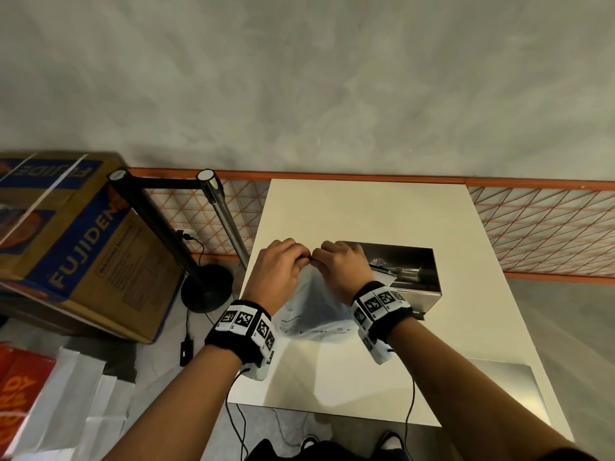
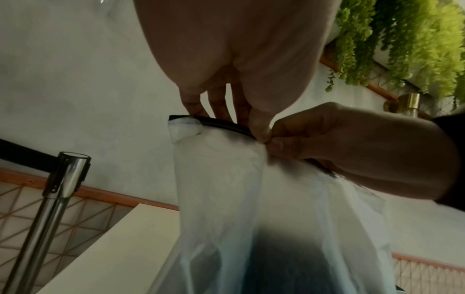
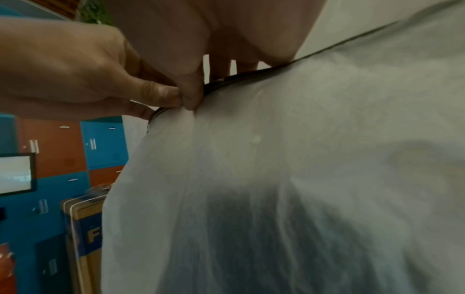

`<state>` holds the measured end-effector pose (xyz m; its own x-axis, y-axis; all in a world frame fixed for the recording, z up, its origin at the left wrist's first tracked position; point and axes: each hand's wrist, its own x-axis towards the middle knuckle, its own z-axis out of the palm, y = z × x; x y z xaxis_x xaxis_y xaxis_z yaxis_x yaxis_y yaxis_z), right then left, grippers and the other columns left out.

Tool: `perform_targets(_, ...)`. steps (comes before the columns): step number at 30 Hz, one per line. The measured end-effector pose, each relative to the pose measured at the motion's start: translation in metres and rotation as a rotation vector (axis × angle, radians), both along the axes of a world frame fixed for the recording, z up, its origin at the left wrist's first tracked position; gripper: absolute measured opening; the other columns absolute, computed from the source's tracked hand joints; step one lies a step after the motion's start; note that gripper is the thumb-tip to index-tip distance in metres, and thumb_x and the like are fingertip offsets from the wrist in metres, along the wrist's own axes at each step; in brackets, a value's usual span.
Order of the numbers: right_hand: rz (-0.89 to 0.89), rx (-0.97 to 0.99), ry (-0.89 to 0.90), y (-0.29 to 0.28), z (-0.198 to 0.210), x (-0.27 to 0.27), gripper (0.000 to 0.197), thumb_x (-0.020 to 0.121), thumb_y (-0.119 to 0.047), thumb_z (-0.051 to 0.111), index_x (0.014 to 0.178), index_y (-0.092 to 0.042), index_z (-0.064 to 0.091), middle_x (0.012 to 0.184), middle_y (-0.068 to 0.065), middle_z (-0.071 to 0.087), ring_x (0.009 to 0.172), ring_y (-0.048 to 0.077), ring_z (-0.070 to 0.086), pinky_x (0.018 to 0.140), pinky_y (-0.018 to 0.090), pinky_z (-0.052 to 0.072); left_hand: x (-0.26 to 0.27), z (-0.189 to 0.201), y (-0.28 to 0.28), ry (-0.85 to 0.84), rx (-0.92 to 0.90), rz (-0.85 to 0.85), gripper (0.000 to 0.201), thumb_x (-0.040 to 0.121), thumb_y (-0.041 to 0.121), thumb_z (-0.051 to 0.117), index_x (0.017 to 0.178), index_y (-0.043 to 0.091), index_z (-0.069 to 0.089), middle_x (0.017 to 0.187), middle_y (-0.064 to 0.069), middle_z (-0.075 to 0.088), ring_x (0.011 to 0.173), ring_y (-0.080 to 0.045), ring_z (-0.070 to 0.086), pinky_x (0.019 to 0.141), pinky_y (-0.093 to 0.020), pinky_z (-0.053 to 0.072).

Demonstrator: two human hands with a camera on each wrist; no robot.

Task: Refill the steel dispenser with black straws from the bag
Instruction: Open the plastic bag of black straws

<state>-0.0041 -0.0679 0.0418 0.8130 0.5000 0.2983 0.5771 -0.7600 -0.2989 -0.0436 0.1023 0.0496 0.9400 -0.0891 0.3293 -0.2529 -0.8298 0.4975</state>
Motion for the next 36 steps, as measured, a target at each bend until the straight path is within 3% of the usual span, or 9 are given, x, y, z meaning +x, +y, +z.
perform_targets(8,0.026,-0.024,0.043,-0.010,0.002,0.006,0.009,0.093,-0.027,0.057,0.087,-0.020,0.060,0.082,0.000,0.057,0.078,0.029,0.062,0.073,0.042,0.045,-0.006,-0.001,0.014,0.048,0.047,0.101,0.004,0.098,0.025,0.062,0.096,0.027,0.059,0.094,0.014,0.062,0.093,-0.016,0.054,0.077,-0.045,0.050)
perform_targets(10,0.025,-0.034,0.065,-0.014,0.001,0.007,0.012,0.094,-0.028,0.054,0.088,-0.021,0.061,0.083,0.000,0.056,0.078,0.029,0.061,0.074,0.043,0.046,-0.008,-0.002,0.021,0.067,0.002,0.120,0.007,0.098,0.022,0.062,0.096,0.027,0.058,0.094,0.013,0.059,0.091,-0.016,0.056,0.076,-0.044,0.052)
perform_targets(14,0.015,-0.032,0.094,-0.017,0.001,0.007,0.012,0.094,-0.027,0.053,0.088,-0.020,0.061,0.083,0.000,0.055,0.079,0.028,0.060,0.075,0.043,0.045,-0.011,0.002,0.028,0.086,-0.092,0.113,0.008,0.097,0.008,0.064,0.093,0.015,0.064,0.089,0.006,0.062,0.085,-0.014,0.057,0.078,-0.035,0.049)
perform_targets(23,0.012,-0.054,0.129,-0.014,0.008,0.009,0.014,0.097,-0.027,0.053,0.090,-0.019,0.062,0.084,-0.001,0.057,0.083,0.027,0.060,0.077,0.041,0.041,-0.010,0.002,0.037,0.085,-0.068,0.150,0.013,0.094,0.007,0.066,0.089,0.018,0.064,0.085,0.008,0.064,0.082,-0.012,0.057,0.073,-0.028,0.042)
perform_targets(28,0.001,-0.012,0.148,-0.008,0.008,0.010,0.017,0.095,-0.026,0.055,0.089,-0.015,0.066,0.084,0.003,0.060,0.082,0.030,0.061,0.075,0.040,0.044,-0.013,0.000,0.037,0.065,-0.083,0.161,0.010,0.093,0.007,0.067,0.093,0.016,0.066,0.088,0.006,0.067,0.083,-0.013,0.060,0.076,-0.033,0.050)
perform_targets(32,0.038,0.027,0.092,0.004,0.009,0.008,0.012,0.091,-0.022,0.060,0.091,-0.012,0.067,0.086,0.006,0.064,0.085,0.032,0.061,0.071,0.041,0.047,-0.014,0.000,0.036,0.035,-0.093,0.107,0.019,0.096,0.006,0.061,0.103,0.023,0.065,0.096,0.012,0.066,0.089,-0.011,0.060,0.078,-0.032,0.053)
perform_targets(36,0.091,0.050,0.052,0.021,0.012,0.006,0.010,0.091,-0.015,0.061,0.098,-0.012,0.066,0.089,0.006,0.065,0.087,0.033,0.060,0.068,0.042,0.049,-0.015,0.003,0.028,0.009,-0.111,0.070,0.022,0.094,0.000,0.062,0.100,0.020,0.066,0.092,0.012,0.066,0.086,-0.009,0.060,0.078,-0.030,0.051)
